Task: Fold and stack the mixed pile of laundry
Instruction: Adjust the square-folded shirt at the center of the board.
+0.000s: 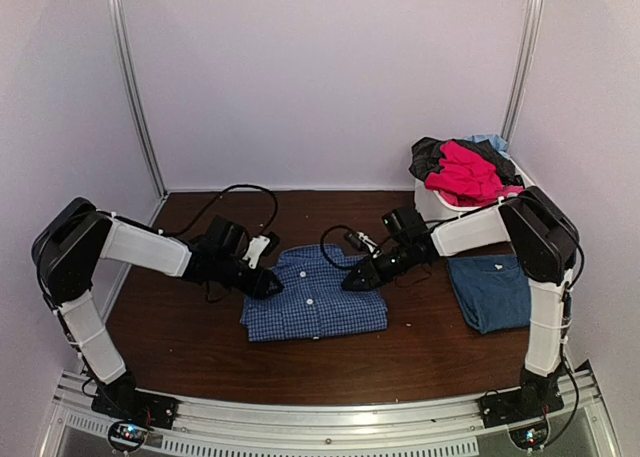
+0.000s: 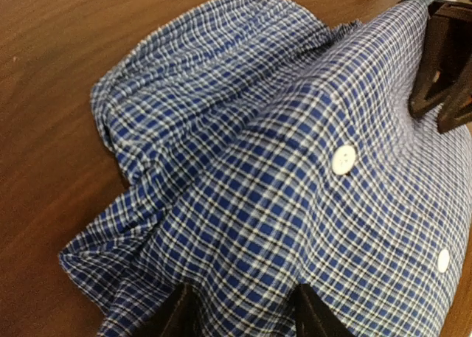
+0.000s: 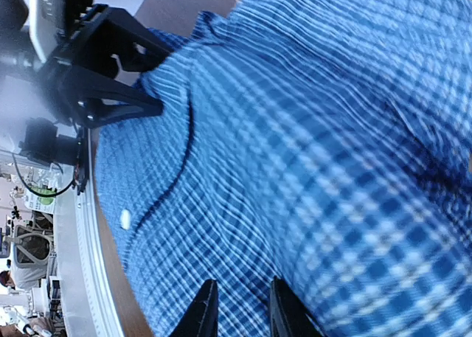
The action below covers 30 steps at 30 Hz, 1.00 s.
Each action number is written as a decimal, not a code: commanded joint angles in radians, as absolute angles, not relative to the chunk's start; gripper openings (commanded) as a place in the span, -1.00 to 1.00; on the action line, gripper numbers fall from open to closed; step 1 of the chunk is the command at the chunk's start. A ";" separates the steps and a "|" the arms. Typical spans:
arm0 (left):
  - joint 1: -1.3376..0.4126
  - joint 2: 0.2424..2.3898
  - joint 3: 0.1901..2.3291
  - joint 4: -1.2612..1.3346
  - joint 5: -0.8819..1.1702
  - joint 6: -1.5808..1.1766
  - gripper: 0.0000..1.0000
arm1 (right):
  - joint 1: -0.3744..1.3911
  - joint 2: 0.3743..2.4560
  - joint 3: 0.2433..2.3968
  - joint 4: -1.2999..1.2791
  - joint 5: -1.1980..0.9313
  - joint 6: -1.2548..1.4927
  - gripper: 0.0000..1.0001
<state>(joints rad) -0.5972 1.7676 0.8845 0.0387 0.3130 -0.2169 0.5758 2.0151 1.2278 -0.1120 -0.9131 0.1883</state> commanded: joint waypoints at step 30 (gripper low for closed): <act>-0.486 1.330 0.576 -0.058 0.288 -0.483 0.44 | 0.554 1.829 1.031 -0.151 -0.897 0.129 0.14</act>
